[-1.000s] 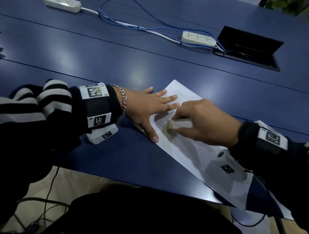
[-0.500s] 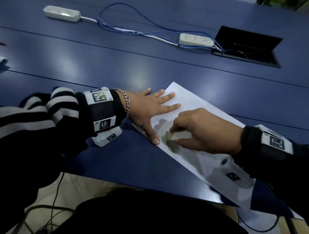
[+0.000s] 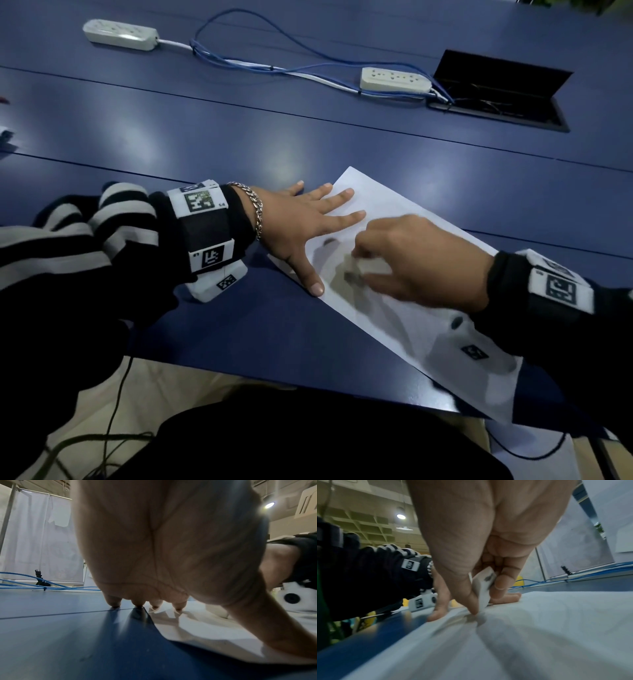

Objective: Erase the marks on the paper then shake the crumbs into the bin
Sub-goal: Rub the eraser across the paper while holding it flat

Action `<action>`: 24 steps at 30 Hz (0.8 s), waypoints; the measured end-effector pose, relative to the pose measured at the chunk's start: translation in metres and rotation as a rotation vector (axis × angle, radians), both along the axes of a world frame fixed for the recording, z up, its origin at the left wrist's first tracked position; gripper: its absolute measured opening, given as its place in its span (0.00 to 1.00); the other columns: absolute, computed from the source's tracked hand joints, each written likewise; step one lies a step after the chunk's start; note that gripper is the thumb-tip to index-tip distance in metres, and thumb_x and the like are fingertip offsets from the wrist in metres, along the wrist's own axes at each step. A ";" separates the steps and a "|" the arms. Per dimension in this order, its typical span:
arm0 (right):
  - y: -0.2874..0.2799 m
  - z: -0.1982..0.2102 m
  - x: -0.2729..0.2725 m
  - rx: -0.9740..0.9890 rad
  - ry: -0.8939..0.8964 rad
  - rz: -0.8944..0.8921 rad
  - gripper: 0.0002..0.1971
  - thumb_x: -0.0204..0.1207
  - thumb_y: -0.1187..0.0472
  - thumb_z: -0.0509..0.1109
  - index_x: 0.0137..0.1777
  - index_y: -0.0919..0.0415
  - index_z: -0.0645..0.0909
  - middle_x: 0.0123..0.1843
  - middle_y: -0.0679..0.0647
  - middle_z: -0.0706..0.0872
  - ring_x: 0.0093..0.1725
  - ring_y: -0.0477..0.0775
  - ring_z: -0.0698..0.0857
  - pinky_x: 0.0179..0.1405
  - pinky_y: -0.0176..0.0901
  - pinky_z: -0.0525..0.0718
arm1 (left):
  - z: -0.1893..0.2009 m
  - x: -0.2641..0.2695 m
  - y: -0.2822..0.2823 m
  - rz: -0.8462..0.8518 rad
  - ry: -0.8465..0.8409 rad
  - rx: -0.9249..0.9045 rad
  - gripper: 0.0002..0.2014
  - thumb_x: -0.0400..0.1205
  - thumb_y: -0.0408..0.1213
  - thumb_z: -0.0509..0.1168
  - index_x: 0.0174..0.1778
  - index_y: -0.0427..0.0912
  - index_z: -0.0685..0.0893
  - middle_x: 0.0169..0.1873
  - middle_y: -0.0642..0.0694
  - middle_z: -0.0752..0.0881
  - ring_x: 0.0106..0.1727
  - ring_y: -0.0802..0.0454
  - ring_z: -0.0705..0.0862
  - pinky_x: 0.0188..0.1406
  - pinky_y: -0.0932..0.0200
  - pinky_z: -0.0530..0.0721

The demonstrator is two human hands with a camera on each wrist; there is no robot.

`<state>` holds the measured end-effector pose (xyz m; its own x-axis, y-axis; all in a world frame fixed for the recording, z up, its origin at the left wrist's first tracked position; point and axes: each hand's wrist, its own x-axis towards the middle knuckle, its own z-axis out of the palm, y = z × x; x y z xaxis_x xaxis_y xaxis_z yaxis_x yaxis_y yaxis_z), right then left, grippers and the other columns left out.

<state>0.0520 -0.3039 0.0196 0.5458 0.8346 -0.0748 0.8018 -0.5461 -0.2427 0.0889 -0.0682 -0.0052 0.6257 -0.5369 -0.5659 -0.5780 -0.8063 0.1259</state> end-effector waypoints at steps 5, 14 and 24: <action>0.002 0.005 -0.001 -0.067 0.061 0.048 0.12 0.78 0.45 0.73 0.51 0.53 0.84 0.42 0.40 0.75 0.43 0.53 0.82 0.44 0.44 0.79 | 0.000 0.000 -0.001 -0.004 -0.005 0.008 0.70 0.63 0.84 0.69 0.88 0.68 0.28 0.88 0.53 0.24 0.90 0.43 0.27 0.88 0.26 0.37; 0.003 0.000 -0.003 -0.067 0.092 0.131 0.10 0.78 0.47 0.73 0.51 0.52 0.84 0.43 0.41 0.78 0.42 0.52 0.81 0.44 0.43 0.79 | 0.000 -0.001 -0.002 0.001 -0.009 0.023 0.71 0.62 0.84 0.70 0.88 0.66 0.27 0.89 0.53 0.24 0.91 0.42 0.28 0.88 0.26 0.39; -0.004 0.007 0.002 -0.126 0.134 0.217 0.10 0.76 0.51 0.73 0.52 0.53 0.86 0.45 0.46 0.83 0.43 0.52 0.83 0.45 0.44 0.81 | 0.005 0.005 -0.007 -0.026 -0.010 0.073 0.71 0.62 0.83 0.71 0.87 0.70 0.26 0.88 0.55 0.24 0.91 0.38 0.29 0.87 0.23 0.37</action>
<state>0.0537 -0.3082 0.0265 0.3340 0.9103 -0.2446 0.8685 -0.3980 -0.2955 0.0938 -0.0755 0.0000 0.6177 -0.5105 -0.5982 -0.5998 -0.7978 0.0616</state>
